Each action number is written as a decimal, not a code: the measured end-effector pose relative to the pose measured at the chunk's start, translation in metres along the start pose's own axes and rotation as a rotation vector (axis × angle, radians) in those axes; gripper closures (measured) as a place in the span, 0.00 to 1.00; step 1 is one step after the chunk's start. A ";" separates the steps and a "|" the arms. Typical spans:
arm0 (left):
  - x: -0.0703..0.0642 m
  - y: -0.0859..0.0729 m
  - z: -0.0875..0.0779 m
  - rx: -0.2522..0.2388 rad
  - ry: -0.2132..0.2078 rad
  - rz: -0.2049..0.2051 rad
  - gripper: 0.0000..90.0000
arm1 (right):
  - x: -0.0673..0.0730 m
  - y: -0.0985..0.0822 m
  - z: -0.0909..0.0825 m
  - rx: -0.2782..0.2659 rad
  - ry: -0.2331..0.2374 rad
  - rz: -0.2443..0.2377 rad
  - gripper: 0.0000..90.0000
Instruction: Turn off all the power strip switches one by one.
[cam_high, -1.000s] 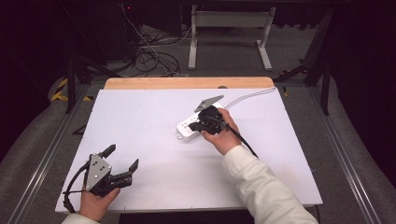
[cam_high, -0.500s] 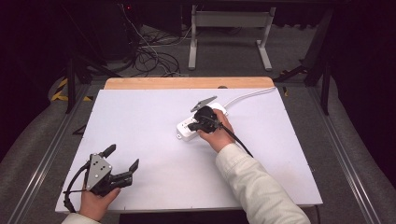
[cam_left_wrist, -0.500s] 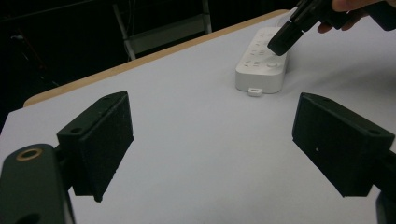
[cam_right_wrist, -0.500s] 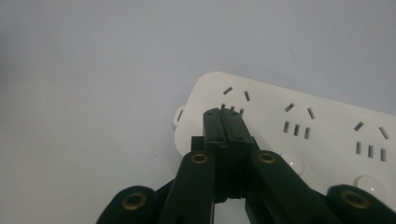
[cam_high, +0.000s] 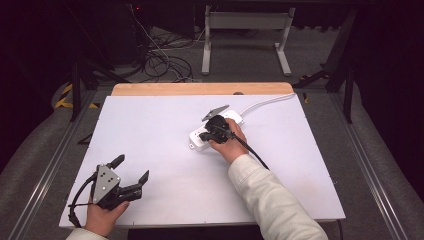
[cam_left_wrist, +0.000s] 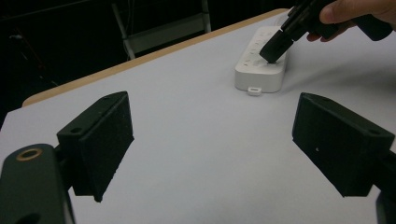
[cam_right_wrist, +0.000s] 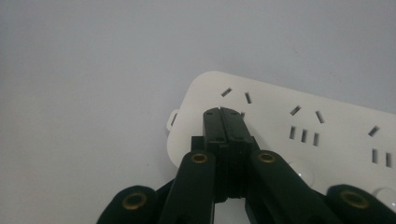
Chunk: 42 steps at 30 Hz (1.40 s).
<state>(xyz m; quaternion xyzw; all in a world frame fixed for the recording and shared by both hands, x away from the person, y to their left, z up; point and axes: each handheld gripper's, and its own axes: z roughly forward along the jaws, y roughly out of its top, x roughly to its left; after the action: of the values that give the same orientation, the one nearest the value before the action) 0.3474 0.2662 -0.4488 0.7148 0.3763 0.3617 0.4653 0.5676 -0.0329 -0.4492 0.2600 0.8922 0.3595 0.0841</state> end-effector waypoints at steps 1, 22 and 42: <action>0.000 0.000 0.000 -0.001 0.000 0.000 0.15 | 0.000 0.000 0.000 0.001 -0.002 -0.001 1.00; -0.001 0.000 0.001 0.005 -0.005 0.000 0.15 | 0.003 0.001 0.001 0.032 -0.039 0.003 1.00; 0.000 0.000 0.001 0.005 -0.001 -0.008 0.15 | -0.001 0.011 -0.022 -0.100 -0.048 0.014 1.00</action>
<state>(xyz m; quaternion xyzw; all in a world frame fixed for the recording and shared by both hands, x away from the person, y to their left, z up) 0.3485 0.2662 -0.4490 0.7148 0.3797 0.3586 0.4651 0.5661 -0.0399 -0.4255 0.2699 0.8690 0.3981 0.1159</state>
